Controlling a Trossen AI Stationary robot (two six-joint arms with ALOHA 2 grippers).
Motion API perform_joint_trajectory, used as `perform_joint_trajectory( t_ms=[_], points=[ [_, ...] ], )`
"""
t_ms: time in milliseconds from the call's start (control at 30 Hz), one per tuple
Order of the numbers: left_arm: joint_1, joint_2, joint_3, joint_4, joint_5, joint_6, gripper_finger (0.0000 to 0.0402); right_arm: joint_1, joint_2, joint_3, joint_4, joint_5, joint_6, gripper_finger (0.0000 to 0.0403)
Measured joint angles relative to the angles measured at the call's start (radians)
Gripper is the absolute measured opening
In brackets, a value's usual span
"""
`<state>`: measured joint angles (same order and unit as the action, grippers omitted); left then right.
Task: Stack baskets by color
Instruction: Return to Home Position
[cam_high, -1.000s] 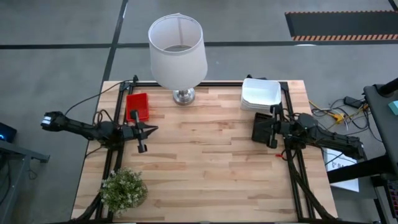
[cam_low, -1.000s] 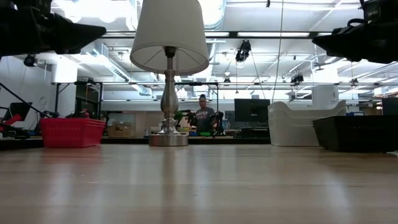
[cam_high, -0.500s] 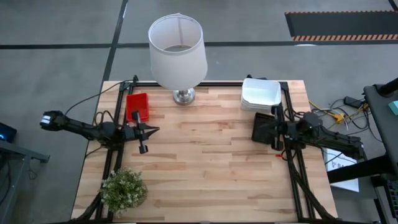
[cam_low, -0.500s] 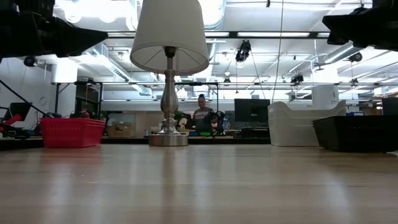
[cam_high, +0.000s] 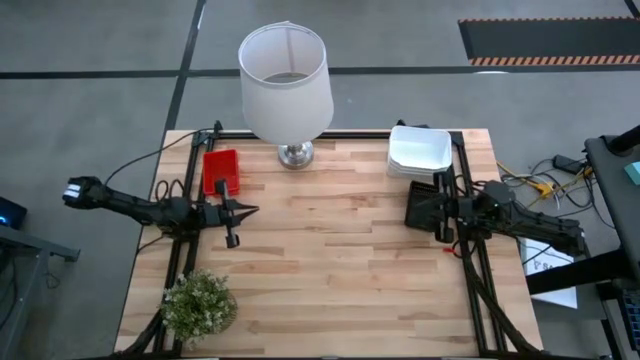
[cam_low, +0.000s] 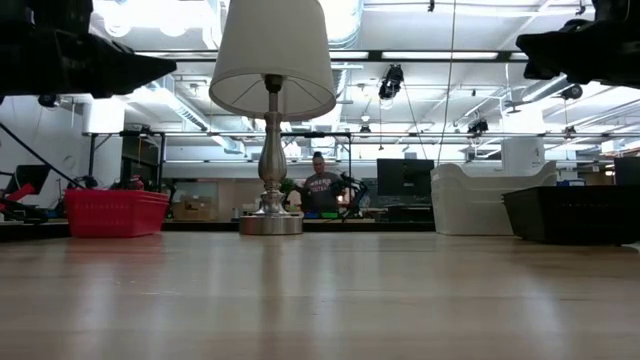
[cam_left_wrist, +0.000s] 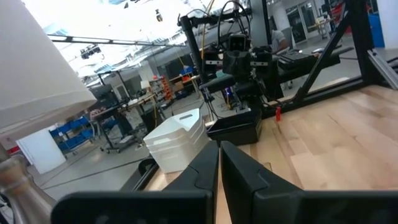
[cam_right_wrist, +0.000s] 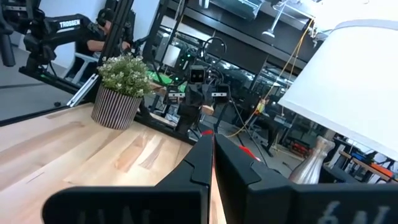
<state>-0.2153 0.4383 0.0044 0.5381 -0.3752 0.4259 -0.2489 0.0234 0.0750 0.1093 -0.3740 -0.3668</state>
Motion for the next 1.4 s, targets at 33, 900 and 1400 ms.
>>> perform_joint_trajectory(
  t_ms=[33, 900, 1400],
  points=[
    [0.0, 0.004, 0.0, 0.0, 0.0, 0.0, 0.0002, 0.0, 0.004, 0.0, 0.0, 0.0, 0.0, 0.0009],
    [0.0, 0.137, 0.0, -0.001, 0.0, 0.0, 0.0002, 0.0, 0.012, 0.0, -0.001, 0.002, -0.103, 0.0009],
    [0.0, 0.294, 0.0, 0.0, 0.001, 0.0, 0.0002, 0.0, 0.012, 0.0, -0.001, 0.002, -0.104, 0.0009]
  ],
)
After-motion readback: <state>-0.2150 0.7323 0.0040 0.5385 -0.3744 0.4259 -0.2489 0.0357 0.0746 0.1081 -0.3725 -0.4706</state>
